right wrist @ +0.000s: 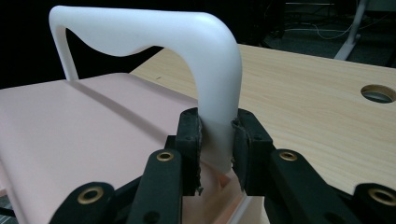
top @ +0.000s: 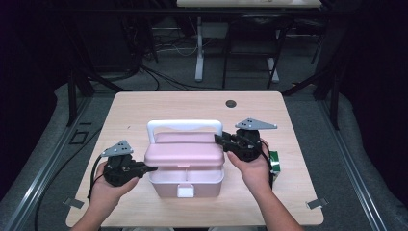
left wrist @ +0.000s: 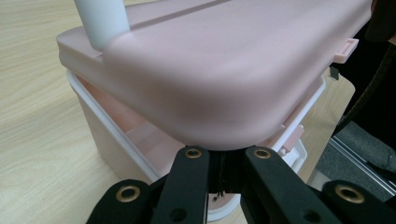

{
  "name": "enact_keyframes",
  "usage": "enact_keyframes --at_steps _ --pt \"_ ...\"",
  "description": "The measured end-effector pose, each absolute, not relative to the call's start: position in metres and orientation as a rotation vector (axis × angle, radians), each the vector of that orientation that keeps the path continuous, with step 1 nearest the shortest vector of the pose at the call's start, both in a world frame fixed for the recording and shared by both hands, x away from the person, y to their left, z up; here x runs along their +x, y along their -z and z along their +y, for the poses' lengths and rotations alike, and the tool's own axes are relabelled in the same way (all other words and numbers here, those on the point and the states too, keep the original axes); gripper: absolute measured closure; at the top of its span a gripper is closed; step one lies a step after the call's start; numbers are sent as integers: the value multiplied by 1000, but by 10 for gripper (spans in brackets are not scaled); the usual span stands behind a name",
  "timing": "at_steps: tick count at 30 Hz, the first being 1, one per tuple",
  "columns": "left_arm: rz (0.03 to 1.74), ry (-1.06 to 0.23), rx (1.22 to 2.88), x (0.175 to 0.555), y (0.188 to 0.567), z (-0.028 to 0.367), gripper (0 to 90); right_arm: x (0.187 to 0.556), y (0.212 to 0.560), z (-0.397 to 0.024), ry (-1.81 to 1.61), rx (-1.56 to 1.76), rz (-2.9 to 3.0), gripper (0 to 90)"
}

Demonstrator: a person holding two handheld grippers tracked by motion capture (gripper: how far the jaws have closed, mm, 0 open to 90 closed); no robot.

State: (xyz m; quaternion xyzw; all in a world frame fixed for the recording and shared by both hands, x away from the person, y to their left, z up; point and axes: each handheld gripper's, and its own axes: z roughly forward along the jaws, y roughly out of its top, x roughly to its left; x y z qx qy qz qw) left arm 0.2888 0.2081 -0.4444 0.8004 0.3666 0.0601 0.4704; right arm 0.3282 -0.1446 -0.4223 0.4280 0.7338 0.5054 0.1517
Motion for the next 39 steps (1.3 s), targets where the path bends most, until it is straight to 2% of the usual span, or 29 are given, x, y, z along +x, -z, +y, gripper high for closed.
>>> enact_keyframes --at_steps 20,35,39 --pt "909 -161 1936 297 430 208 897 307 406 -165 -1450 1196 2037 748" --pt "919 -164 1936 312 410 207 899 281 432 -176 -1434 1181 2055 897" --pt "926 -161 1927 315 407 207 899 275 443 -172 -1416 1150 2085 900"
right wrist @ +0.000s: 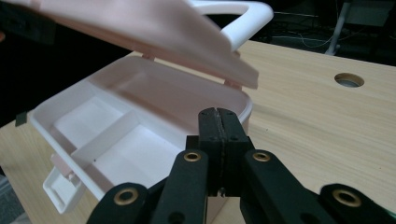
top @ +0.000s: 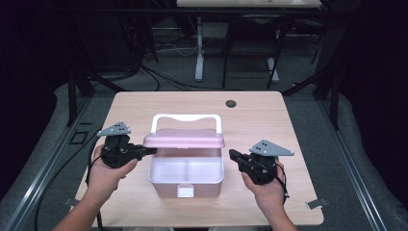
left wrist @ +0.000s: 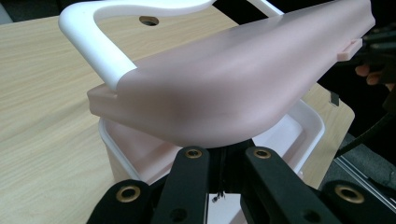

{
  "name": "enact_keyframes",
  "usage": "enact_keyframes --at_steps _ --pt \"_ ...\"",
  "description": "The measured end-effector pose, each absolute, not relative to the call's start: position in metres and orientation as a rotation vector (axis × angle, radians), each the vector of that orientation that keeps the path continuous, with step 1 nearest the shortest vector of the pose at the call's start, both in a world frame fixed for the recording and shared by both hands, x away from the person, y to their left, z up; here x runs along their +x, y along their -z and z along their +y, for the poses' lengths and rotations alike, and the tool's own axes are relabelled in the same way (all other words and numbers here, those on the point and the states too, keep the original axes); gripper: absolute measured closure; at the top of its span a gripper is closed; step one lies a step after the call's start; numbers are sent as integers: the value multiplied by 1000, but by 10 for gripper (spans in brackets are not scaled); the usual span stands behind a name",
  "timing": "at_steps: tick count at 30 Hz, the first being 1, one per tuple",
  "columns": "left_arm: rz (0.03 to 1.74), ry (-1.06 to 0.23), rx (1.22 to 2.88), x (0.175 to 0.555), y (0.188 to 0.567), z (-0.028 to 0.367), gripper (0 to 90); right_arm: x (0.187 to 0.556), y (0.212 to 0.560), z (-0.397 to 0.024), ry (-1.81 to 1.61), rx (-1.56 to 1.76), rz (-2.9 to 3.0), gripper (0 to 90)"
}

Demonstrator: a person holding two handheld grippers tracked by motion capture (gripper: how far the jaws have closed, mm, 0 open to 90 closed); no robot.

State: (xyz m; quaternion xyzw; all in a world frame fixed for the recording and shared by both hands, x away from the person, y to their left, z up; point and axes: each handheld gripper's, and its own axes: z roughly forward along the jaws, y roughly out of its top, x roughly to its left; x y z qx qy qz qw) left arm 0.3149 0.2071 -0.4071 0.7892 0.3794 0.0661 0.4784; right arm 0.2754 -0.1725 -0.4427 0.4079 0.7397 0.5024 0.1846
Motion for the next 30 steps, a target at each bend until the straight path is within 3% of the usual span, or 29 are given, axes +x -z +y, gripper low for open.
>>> enact_keyframes --at_steps 30 --pt "962 -170 1907 330 393 205 899 263 484 -122 -1341 1023 2268 900"
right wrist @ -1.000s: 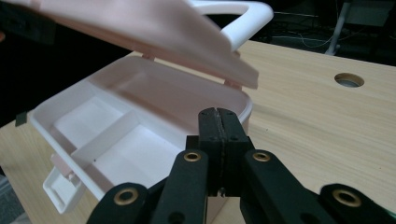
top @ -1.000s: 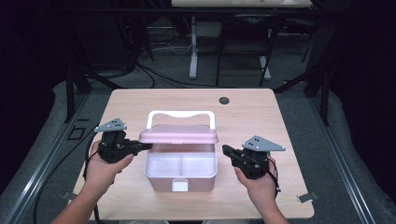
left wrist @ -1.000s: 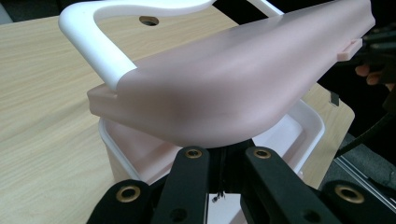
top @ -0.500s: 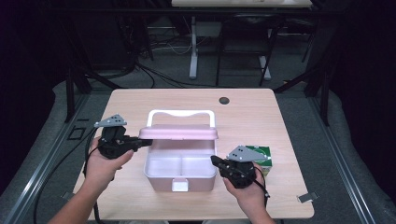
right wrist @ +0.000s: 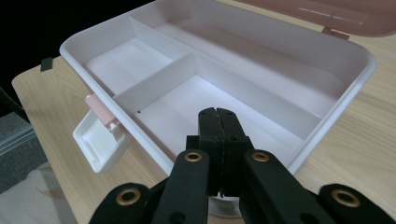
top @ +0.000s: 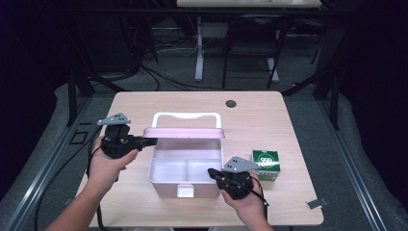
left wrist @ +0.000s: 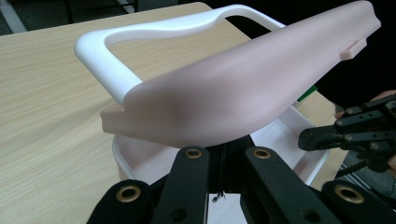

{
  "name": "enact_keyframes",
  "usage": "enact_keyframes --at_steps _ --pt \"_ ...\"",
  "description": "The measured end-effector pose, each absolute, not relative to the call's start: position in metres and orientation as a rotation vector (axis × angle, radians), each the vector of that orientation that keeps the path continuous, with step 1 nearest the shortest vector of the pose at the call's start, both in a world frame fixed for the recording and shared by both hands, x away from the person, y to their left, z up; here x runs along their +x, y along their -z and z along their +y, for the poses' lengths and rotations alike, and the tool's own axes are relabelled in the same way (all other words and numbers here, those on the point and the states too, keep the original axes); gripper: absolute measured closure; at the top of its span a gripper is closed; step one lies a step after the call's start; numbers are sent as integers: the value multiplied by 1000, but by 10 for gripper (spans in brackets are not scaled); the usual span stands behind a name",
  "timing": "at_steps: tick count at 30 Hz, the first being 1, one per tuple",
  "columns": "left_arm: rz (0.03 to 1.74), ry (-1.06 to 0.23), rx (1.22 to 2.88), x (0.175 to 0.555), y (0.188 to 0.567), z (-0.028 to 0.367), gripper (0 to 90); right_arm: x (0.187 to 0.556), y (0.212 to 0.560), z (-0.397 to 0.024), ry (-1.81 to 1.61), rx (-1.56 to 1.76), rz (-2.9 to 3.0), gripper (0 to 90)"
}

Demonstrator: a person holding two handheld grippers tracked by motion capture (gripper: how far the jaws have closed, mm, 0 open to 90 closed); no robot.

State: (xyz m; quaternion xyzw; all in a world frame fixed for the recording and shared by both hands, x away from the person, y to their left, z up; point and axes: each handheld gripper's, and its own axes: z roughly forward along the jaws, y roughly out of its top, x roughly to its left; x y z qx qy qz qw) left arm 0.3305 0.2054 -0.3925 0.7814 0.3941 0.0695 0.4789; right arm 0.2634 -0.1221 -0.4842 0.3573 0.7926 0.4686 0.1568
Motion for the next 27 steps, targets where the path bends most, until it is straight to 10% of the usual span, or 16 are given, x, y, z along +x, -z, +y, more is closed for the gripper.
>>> enact_keyframes --at_steps 27 --pt "1026 -215 1887 362 382 202 899 267 494 -123 -1347 1058 2266 900"
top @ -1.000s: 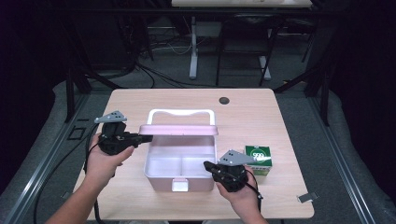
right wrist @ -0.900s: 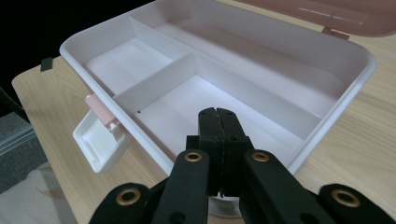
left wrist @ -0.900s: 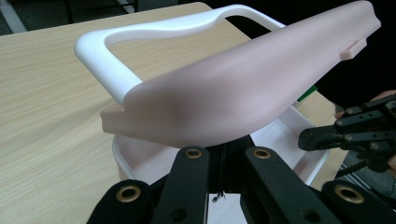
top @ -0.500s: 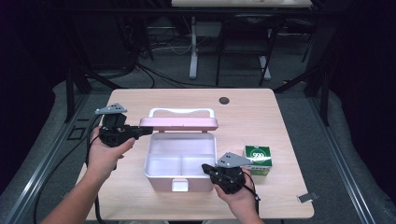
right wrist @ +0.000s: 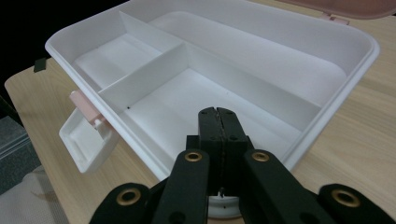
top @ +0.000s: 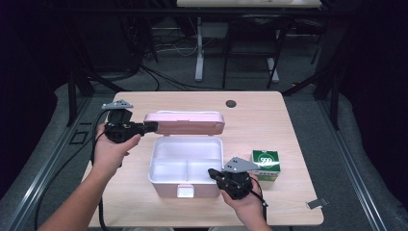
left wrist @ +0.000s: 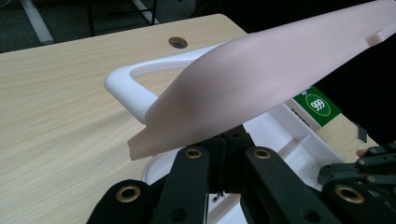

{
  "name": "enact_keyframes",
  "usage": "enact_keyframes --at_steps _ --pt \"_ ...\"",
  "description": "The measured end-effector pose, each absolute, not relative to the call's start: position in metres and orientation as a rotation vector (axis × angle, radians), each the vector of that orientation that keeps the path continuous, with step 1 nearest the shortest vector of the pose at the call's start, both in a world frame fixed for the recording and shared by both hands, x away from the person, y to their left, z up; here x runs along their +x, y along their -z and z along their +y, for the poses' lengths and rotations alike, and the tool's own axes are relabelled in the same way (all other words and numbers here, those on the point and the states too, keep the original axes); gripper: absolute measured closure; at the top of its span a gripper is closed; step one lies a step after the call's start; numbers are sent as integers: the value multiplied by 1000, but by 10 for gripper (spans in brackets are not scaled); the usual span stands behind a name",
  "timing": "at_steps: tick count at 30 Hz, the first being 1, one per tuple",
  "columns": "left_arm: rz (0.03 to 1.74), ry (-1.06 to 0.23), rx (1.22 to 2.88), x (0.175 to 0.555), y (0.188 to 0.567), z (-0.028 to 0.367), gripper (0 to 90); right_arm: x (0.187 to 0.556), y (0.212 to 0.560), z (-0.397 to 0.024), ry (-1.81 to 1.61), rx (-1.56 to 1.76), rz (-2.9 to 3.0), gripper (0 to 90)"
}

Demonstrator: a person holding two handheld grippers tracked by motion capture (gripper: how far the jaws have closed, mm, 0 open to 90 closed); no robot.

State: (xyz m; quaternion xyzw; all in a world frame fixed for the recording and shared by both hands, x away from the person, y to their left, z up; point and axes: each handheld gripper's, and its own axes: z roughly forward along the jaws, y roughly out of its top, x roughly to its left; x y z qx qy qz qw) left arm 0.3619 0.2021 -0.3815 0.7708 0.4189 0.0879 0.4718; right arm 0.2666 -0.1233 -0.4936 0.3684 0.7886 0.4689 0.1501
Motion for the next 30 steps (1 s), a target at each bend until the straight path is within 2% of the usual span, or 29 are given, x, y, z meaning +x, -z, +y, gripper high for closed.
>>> enact_keyframes --at_steps 15,30 --pt "1106 -238 1871 387 384 201 899 266 493 -123 -1343 1071 2261 900" --pt "1210 -293 1948 403 398 199 896 266 495 -123 -1362 1071 2246 900"
